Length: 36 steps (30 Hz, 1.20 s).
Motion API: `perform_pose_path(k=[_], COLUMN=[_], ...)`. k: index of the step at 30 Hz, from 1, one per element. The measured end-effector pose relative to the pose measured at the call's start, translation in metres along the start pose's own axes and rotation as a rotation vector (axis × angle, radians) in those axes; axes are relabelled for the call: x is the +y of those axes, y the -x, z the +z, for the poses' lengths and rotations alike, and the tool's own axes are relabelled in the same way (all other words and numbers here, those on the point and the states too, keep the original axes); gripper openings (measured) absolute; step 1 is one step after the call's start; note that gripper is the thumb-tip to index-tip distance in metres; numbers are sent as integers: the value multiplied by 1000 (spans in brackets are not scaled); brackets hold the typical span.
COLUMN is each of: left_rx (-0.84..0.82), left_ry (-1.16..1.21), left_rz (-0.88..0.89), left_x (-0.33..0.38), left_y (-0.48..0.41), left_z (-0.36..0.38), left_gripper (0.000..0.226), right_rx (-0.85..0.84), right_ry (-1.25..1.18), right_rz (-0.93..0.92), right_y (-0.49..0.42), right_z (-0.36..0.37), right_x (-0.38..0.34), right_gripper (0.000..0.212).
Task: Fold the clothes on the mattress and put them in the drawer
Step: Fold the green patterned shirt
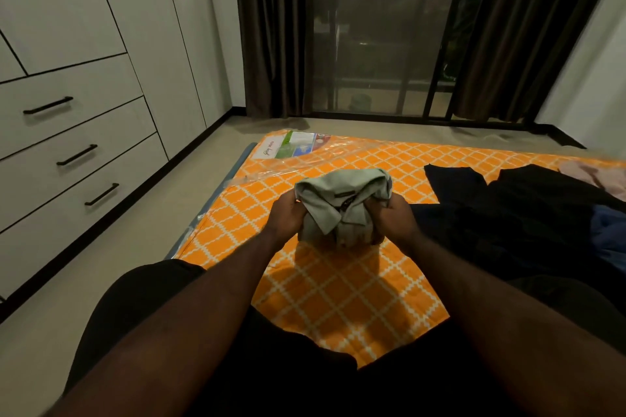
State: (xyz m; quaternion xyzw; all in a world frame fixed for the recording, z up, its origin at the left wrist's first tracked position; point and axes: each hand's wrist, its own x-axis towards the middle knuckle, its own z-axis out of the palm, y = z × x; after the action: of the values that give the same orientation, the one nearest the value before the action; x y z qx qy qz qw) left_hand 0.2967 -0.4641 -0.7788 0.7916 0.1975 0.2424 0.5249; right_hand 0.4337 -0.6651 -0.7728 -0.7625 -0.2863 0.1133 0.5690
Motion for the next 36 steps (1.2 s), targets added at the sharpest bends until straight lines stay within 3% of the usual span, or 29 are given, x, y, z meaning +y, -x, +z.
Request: perform_pose_path(k=[4,16,19,21,24,28,31,36], left_rx=[75,22,-3,-1,-16,-11,40,12], left_ry=[108,247,262,150,-206,-322,-304,-428], left_rz=[-33,-186,-232,-269,-306,-298,-312,-486], left_x=[3,-14,-27,-39,-70,-104,-97,-77], left_y=[-18,-104,-129,-140,-144,-142,-146,-143], left_z=[5,26,34,40,48,58,64,62], left_gripper=[18,22,24,23,32,37,46,55], right_rx=[43,199,237,225,121,127,151,125], right_ry=[-77,-210,-143,39,396,561,549,193], right_rz=[15,144,226,300,391,407,464,624], right_y=[-14,-93,-115,-127,-136,-142,-146,-146], right_z=[4,33,40,41,42,43,41,30], right_x=[-6,33,49,62,87,104,98,91], right_gripper=[23,31,34,41,48,62,69,104])
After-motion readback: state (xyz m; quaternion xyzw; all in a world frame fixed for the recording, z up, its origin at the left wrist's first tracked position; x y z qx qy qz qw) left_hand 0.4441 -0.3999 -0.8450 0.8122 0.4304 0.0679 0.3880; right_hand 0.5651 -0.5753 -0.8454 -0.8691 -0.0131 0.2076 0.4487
